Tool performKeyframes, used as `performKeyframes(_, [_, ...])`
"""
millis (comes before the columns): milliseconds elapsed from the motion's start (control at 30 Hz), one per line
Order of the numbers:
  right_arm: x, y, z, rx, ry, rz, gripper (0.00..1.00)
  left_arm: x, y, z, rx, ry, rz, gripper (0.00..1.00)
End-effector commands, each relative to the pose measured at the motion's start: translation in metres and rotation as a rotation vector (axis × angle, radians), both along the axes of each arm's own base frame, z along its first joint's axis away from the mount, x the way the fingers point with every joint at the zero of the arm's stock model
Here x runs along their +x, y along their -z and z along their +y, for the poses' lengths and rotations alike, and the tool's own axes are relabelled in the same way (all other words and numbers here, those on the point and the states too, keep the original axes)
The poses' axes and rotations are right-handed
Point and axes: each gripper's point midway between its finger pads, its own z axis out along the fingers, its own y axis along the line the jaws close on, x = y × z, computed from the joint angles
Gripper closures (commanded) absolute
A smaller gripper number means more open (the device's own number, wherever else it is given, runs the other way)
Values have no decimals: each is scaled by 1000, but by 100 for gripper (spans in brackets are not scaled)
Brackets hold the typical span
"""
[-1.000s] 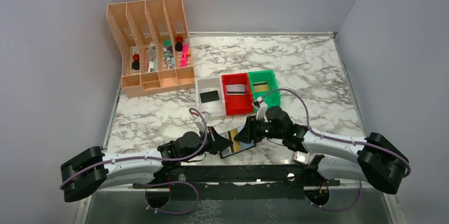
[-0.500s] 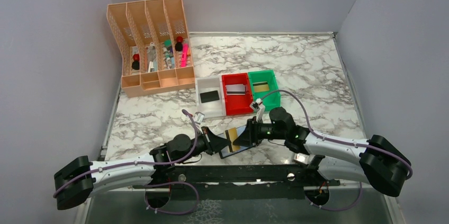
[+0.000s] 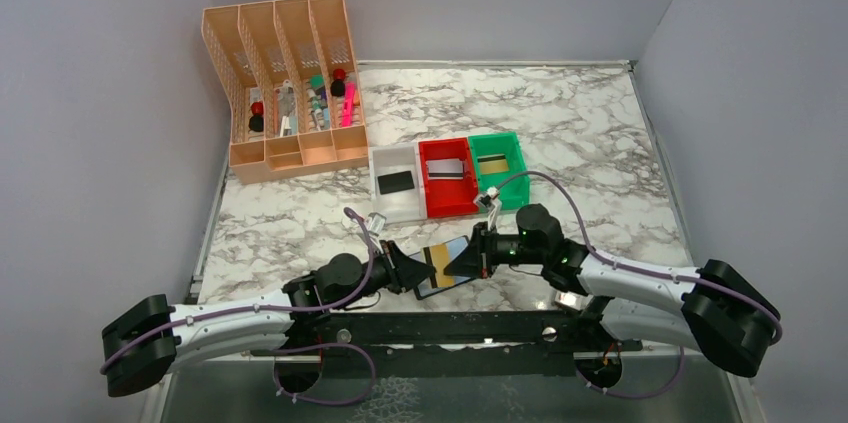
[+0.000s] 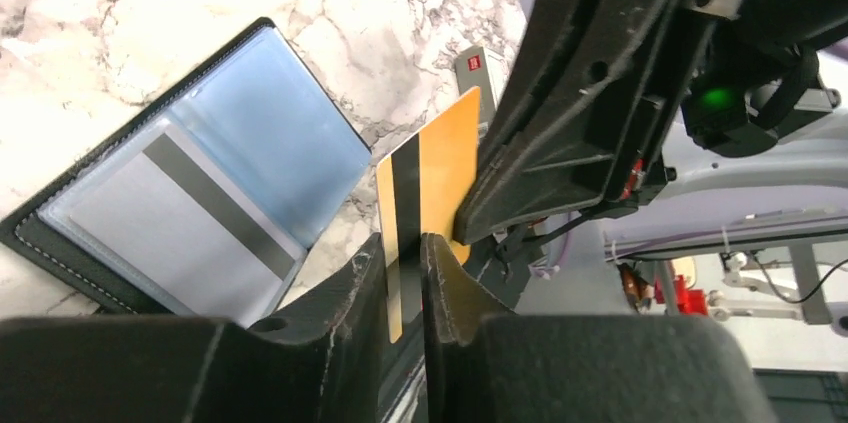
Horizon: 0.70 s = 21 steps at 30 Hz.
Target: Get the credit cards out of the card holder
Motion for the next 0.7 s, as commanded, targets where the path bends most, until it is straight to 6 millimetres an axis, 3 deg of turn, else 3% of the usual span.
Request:
performKeyframes(0, [2,-13,0,36,1,-34,97,3,6,3,51,-15,-8,70])
performKeyframes(133, [15,-9,-6,-22,70,-53,99,16,20,18,240,-90,5,35])
performKeyframes(233, [31,-5,-16,-105,161,-89,99,30,33,46,428,-200,13,15])
performKeyframes(333, [52,-6,-33,-186,290,-150,99,41,30,63,513,-269,8,2])
performKeyframes(533, [109,-15,-87,-485,614,-275,99,70,33,90,549,-336,83,1])
performKeyframes(667, [140,-26,-116,-660,763,-377,99,85,26,98,524,-351,89,1])
